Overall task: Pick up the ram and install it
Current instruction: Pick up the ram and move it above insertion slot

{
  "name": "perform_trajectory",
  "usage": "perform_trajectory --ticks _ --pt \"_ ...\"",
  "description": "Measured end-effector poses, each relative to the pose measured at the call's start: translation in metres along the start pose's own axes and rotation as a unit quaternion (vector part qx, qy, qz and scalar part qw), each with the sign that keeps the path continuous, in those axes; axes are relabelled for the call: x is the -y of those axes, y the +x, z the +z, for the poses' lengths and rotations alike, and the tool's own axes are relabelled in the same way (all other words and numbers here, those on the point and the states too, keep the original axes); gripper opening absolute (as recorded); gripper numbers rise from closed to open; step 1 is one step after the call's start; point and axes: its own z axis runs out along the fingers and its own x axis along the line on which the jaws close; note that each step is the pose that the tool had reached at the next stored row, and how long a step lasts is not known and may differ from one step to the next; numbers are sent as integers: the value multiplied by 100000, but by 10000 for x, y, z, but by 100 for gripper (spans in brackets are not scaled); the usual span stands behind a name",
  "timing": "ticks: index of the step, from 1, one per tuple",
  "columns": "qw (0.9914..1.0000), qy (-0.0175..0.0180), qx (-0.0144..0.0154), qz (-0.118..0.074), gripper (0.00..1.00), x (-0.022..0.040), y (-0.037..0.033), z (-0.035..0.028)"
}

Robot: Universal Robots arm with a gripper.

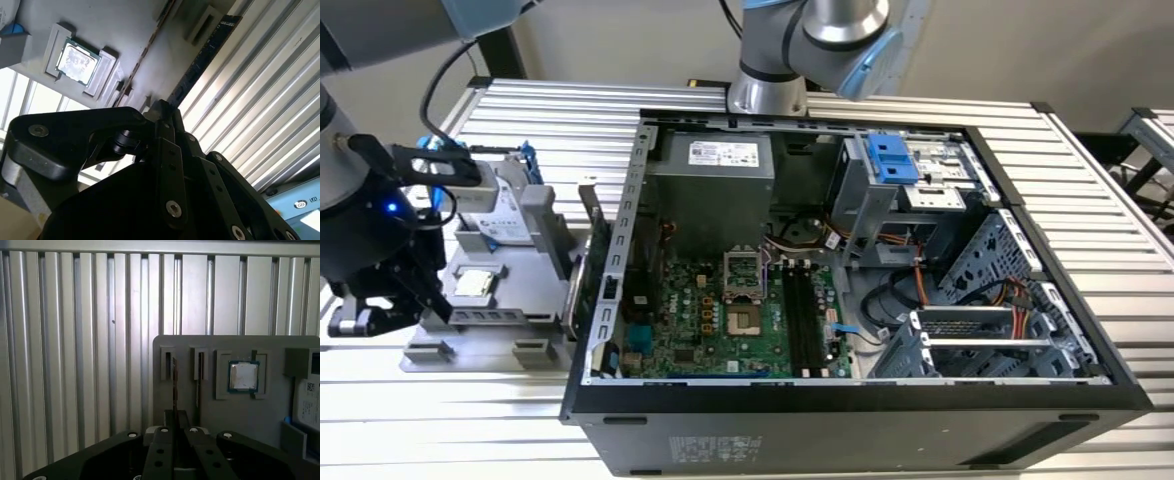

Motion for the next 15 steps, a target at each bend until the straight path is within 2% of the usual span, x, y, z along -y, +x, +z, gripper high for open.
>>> perform_trajectory --ticks 15 --pt "100000 1 0 -1 0 -2 -7 -221"
